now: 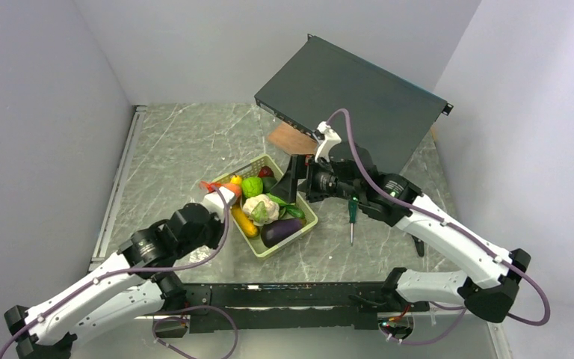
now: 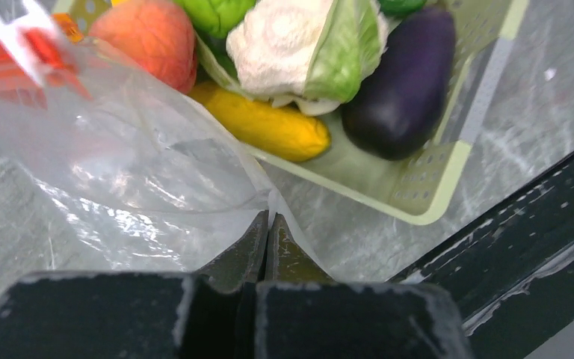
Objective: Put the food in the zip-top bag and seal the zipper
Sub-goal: Place the zipper food storage bag at the center of the board.
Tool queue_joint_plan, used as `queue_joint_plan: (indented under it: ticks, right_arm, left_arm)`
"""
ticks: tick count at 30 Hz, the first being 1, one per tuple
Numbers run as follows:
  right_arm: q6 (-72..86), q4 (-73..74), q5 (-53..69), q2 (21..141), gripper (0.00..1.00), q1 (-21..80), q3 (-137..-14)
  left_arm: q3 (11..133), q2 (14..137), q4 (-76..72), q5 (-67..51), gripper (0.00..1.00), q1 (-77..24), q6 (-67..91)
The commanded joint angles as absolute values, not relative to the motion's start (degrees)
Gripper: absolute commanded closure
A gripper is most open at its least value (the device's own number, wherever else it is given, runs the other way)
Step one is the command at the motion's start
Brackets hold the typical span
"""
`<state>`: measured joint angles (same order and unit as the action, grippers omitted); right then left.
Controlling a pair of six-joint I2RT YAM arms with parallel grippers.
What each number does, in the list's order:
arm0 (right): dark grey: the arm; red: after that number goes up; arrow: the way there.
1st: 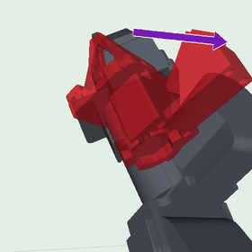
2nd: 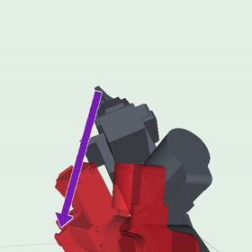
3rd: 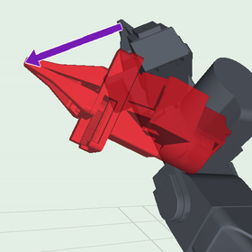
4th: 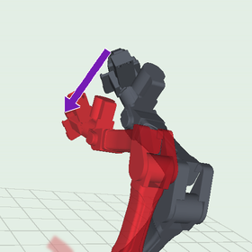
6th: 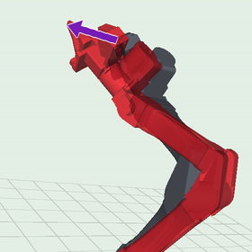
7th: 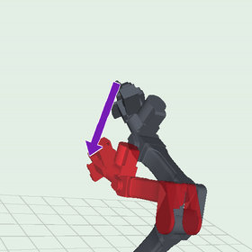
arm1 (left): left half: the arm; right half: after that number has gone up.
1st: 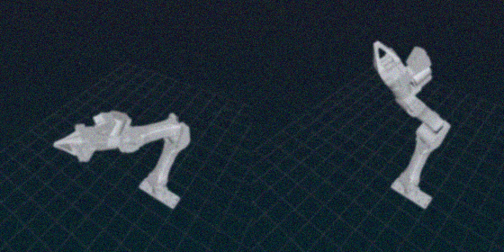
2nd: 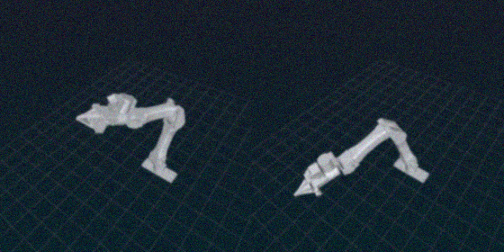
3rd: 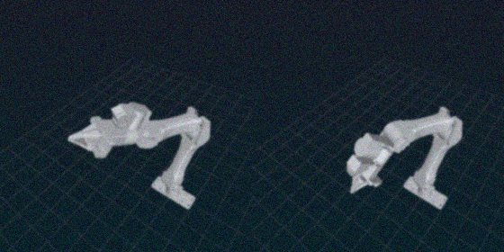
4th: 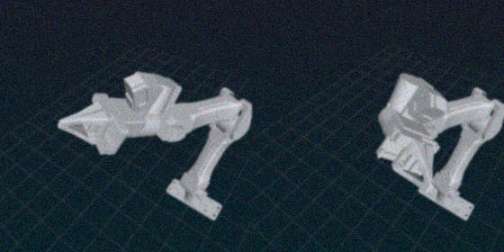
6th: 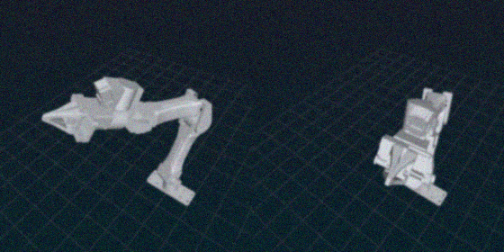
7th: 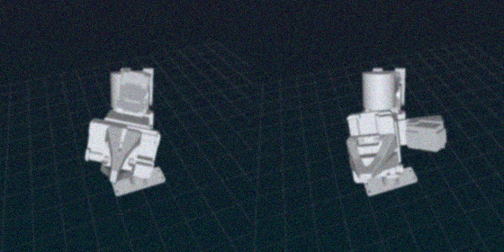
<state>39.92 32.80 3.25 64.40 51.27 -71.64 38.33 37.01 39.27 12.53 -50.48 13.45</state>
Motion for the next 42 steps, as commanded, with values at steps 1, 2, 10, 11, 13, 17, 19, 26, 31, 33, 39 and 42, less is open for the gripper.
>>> queue_joint_plan:
  ticks: [1, 2, 10, 11, 13, 17, 19, 26, 31, 33, 39, 42]
  right_arm:
    - [44.8, 32.3, 1.1, 67.6, 0.03, 53.2, -75.1]
    - [45.3, 32.1, 0.3, 68.4, 0.03, 53.8, -75.5]
    - [45.0, 34.9, -9.8, 81.8, 0.07, 56.3, -86.4]
    - [44.6, 35.3, -11.0, 83.4, 0.07, 56.3, -88.0]
    - [43.5, 36.0, -13.2, 87.1, 0.07, 56.3, -91.4]
    - [42.5, 36.8, -11.9, 94.2, 0.07, 56.8, -96.9]
    - [42.3, 35.2, -10.4, 95.4, 0.06, 57.5, -96.3]
    - [39.5, 26.6, -10.1, 89.0, 0.05, 59.2, -83.0]
    - [39.4, 27.4, -11.6, 84.6, 0.05, 59.2, -78.1]
    - [39.5, 26.3, -11.8, 82.2, 0.05, 59.3, -75.3]
    - [34.8, 24.6, -9.2, 77.2, 0.04, 59.2, -70.9]
    - [32.3, 22.1, -4.6, 75.8, 0.04, 59.4, -69.0]
  left_arm:
    - [38.9, 33.2, 34.0, 13.0, 1.0, -52.1, 16.0]
    - [38.9, 32.7, 34.5, 12.3, 1.0, -52.4, 16.4]
    - [38.0, 27.6, 35.7, 10.2, 1.0, -56.0, 18.9]
    - [37.9, 27.4, 35.7, 10.3, 1.0, -56.4, 18.7]
    - [37.8, 27.2, 35.4, 10.3, 1.0, -57.2, 18.6]
    - [37.7, 27.7, 35.4, 10.8, 1.0, -58.9, 18.3]
    - [37.8, 28.0, 35.5, 11.4, 1.0, -59.5, 18.4]
    - [38.1, 26.9, 37.1, 14.4, 0.55, -59.9, 23.8]
    - [39.8, 26.6, 38.4, 14.9, 0.11, -59.9, 30.1]
    - [41.5, 26.0, 40.2, 16.0, 0.01, -59.9, 33.5]
    - [48.3, 22.1, 47.6, 24.2, 0.0, -59.9, 48.1]
    - [52.8, 20.8, 54.0, 30.0, 0.0, -59.9, 56.3]
